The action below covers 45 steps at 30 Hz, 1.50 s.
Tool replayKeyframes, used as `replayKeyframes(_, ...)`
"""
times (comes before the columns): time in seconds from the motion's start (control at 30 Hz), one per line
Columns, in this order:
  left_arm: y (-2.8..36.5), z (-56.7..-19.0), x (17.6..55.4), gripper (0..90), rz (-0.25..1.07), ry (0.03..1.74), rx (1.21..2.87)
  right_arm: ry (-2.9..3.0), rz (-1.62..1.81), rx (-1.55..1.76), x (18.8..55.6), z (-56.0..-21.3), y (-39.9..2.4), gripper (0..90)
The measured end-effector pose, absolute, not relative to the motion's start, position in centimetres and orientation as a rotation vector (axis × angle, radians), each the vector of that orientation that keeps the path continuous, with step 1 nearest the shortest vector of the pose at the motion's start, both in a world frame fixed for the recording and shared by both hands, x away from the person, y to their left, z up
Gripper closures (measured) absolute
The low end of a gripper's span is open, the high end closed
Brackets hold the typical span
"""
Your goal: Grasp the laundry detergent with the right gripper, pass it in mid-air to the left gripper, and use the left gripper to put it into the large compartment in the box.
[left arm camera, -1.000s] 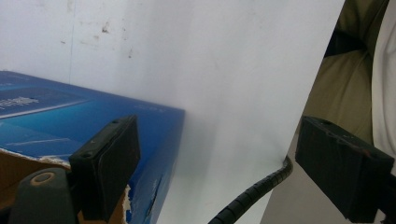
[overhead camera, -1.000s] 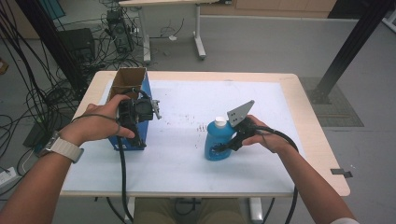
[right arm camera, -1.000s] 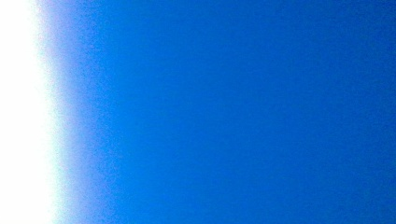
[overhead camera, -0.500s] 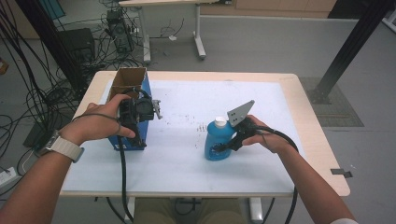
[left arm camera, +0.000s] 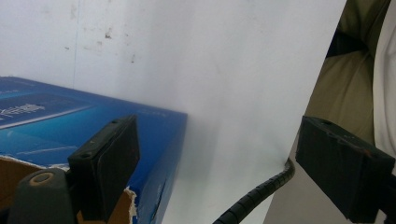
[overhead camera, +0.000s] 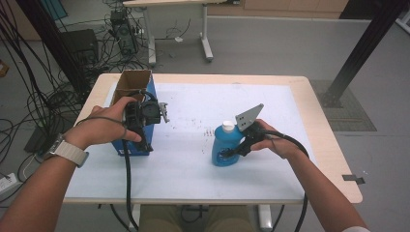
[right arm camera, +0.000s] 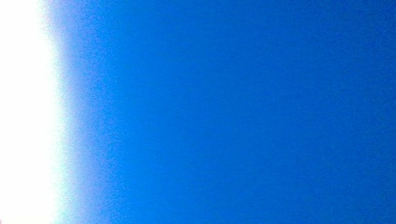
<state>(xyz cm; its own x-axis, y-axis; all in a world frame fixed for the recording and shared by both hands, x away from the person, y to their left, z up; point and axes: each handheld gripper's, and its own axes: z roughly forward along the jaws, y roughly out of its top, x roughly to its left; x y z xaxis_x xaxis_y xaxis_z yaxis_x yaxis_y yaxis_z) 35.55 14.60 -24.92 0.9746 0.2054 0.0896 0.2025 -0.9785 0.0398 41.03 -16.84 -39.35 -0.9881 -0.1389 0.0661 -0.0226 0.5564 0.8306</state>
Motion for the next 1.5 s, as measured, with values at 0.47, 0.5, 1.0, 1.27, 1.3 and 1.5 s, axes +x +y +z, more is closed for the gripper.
replayKeyframes(0.47,14.64,-24.94,35.63,14.3,0.15,0.328,3.089,-2.657,-1.417,0.138,41.08,-39.36,-16.82,42.9)
replayKeyframes(0.5,14.66,-24.97,35.63,14.3,0.15,0.33,3.084,-2.658,-1.417,0.141,41.08,-39.35,-16.81,42.8)
replayKeyframes(1.0,14.52,-24.98,35.69,14.3,0.155,0.327,3.083,-2.658,-1.417,0.141,41.09,-39.35,-16.8,42.9)
replayKeyframes(1.27,14.44,-24.96,35.72,14.3,0.156,0.324,3.084,-2.661,-1.416,0.141,41.06,-39.35,-16.81,42.8)
replayKeyframes(1.3,14.44,-24.92,35.74,14.3,0.156,0.32,3.09,-2.66,-1.416,0.14,41.07,-39.35,-16.82,42.9)
replayKeyframes(1.5,14.43,-24.9,35.74,14.0,0.163,0.328,3.086,-2.659,-1.417,0.139,41.07,-39.36,-16.82,42.8)
